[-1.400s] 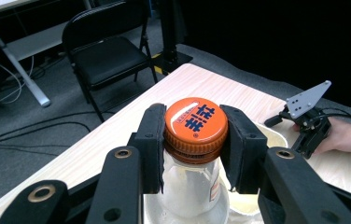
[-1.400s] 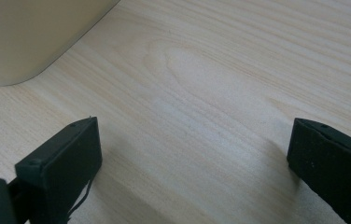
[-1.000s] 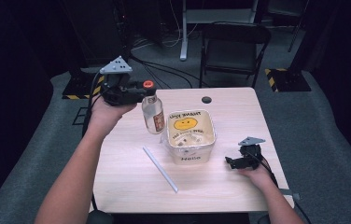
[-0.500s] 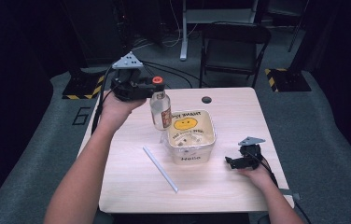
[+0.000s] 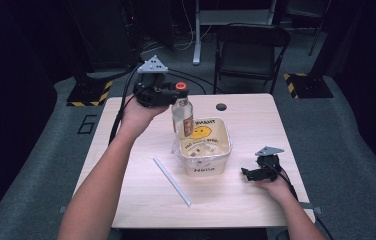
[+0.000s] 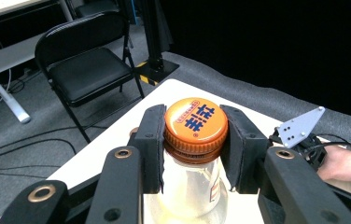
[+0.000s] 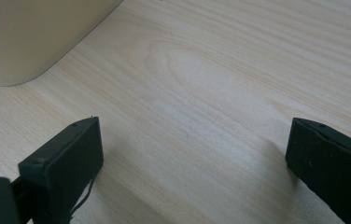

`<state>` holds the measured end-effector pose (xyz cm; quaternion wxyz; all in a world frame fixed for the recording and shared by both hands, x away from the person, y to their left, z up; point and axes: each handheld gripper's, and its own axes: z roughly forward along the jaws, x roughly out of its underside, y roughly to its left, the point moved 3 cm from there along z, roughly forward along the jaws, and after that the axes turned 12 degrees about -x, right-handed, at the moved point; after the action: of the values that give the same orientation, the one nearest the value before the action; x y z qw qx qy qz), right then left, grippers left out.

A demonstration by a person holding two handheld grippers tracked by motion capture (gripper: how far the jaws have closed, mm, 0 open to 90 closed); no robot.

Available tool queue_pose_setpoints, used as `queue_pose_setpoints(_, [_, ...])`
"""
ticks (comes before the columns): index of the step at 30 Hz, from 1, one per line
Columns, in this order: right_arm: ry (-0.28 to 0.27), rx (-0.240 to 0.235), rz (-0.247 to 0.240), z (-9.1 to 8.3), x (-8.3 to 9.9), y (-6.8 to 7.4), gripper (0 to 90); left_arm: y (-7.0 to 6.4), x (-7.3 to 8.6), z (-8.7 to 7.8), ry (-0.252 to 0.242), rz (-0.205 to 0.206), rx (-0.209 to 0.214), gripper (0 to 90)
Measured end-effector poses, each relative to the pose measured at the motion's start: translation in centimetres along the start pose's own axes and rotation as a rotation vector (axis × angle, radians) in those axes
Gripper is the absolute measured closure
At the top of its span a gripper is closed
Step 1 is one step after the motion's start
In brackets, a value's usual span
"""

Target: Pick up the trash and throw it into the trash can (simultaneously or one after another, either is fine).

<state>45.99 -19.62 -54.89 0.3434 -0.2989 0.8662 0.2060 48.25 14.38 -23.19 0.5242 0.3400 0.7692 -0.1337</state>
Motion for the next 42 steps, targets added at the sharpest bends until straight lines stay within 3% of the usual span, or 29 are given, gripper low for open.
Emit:
queue_pose_setpoints(10, [0.000, -0.002, -0.002, 0.0, 0.0, 0.0, 3.2, -0.7, 0.4, 1.8, 0.008, -0.002, 0.010, 62.9])
queue_pose_setpoints(18, [0.000, -0.003, -0.002, 0.0, 0.0, 0.0, 3.3, -0.9, 2.1, 3.8, 0.037, -0.020, 0.022, 62.8])
queue_pose_setpoints(42, [0.000, -0.006, -0.006, 0.0, 0.0, 0.0, 3.6, -0.8, 5.2, 6.7, 0.078, -0.036, 0.003, 62.9])
